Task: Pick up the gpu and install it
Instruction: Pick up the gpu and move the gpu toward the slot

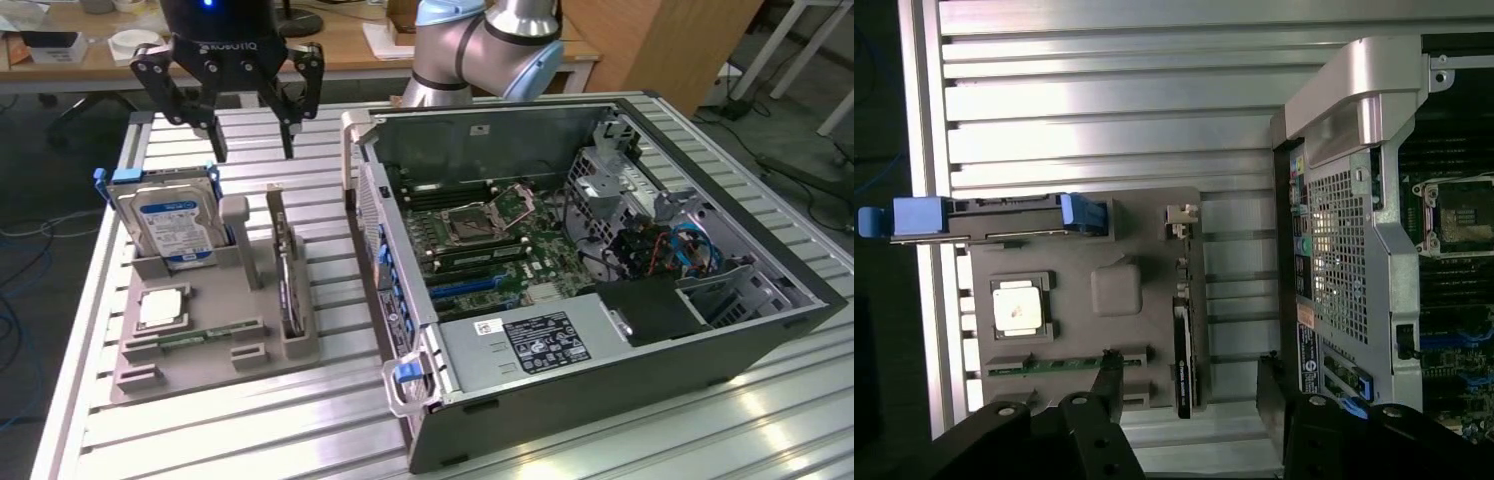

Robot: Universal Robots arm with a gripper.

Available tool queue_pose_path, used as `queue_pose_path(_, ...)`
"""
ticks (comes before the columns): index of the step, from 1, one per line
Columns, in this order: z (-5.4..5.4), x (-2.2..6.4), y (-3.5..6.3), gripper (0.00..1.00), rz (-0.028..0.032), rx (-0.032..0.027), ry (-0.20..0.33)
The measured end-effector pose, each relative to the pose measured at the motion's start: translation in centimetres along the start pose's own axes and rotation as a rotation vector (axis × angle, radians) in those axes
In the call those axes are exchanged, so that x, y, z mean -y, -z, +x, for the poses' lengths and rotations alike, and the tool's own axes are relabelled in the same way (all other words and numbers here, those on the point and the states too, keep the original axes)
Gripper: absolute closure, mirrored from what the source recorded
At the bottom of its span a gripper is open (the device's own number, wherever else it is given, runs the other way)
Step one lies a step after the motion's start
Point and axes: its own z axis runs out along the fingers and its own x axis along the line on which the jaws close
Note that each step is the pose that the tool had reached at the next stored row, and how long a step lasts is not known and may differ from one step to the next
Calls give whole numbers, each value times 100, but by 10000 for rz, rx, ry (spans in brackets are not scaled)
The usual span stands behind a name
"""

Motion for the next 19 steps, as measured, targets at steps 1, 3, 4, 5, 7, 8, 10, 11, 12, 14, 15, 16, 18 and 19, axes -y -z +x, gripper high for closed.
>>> queue_pose_path(1,1,1,1,35,1,-1,1)
queue_pose_path(3,2,3,1,35,1,-2,20)
queue_pose_path(4,3,4,1,35,6,-3,50)
queue_pose_path(5,3,5,1,35,24,-5,101)
queue_pose_path(7,3,8,2,35,40,-11,253)
queue_pose_path(8,3,8,-1,35,42,-14,358)
queue_pose_path(10,4,11,-22,35,36,-22,580)
queue_pose_path(11,4,11,-39,35,35,-27,681)
queue_pose_path(12,4,12,-56,35,35,-30,728)
queue_pose_path(14,4,16,-93,35,33,-30,741)
queue_pose_path(15,4,22,-110,35,33,-31,747)
queue_pose_path(16,4,31,-126,35,33,-32,748)
queue_pose_path(18,4,45,-153,35,34,-31,745)
queue_pose_path(19,4,58,-164,35,35,-32,745)
